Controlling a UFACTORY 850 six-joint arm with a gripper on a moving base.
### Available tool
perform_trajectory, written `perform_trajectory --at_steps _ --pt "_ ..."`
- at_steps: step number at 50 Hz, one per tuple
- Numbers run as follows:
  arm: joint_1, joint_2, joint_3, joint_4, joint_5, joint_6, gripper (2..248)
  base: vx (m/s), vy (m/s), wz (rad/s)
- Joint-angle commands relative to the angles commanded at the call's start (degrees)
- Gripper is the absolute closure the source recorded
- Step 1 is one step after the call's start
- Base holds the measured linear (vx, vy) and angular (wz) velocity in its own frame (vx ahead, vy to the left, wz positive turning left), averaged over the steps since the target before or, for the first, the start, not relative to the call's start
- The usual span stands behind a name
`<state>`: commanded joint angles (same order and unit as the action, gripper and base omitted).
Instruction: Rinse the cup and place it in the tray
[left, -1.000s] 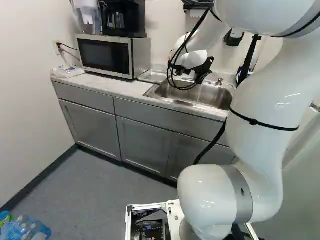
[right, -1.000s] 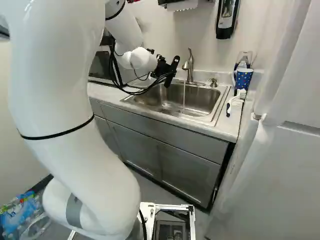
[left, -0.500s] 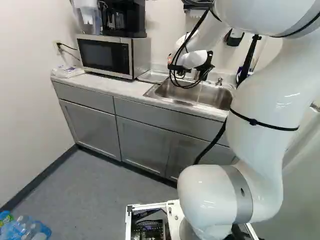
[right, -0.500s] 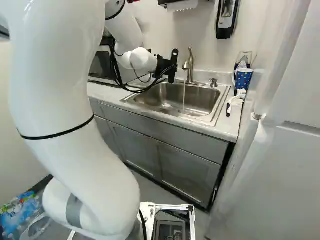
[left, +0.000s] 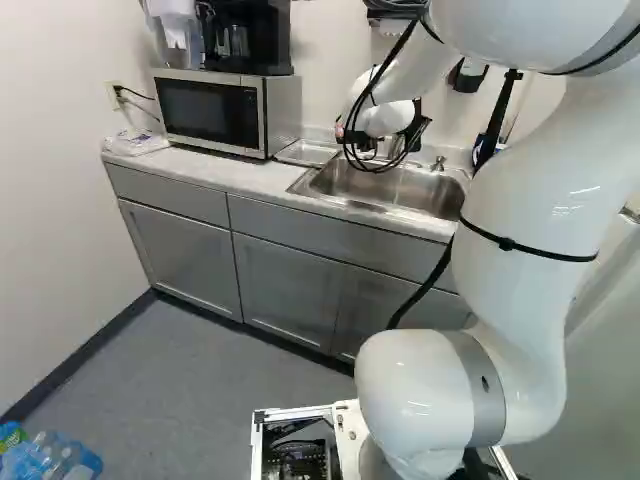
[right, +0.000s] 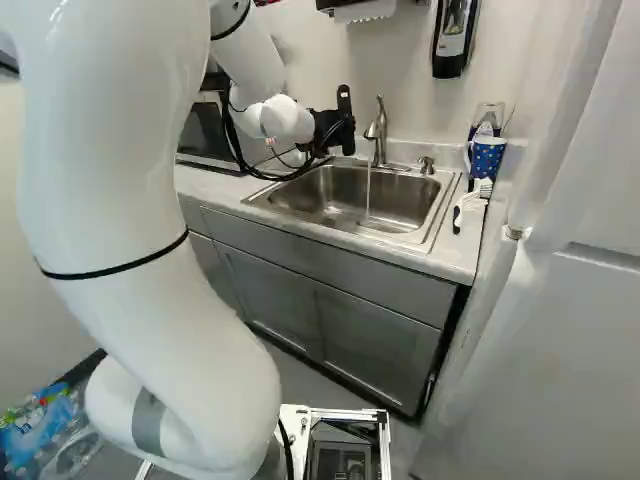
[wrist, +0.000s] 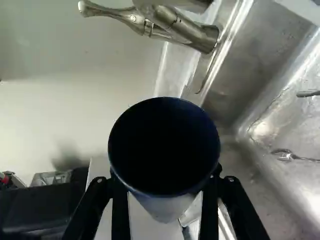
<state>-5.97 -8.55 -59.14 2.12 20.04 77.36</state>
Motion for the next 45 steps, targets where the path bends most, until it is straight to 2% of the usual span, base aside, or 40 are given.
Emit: perform_trajectory --at_steps 45 --pt "0.0 0.0 0.0 0.0 0.0 -27.2 125 0.0 0.0 0.0"
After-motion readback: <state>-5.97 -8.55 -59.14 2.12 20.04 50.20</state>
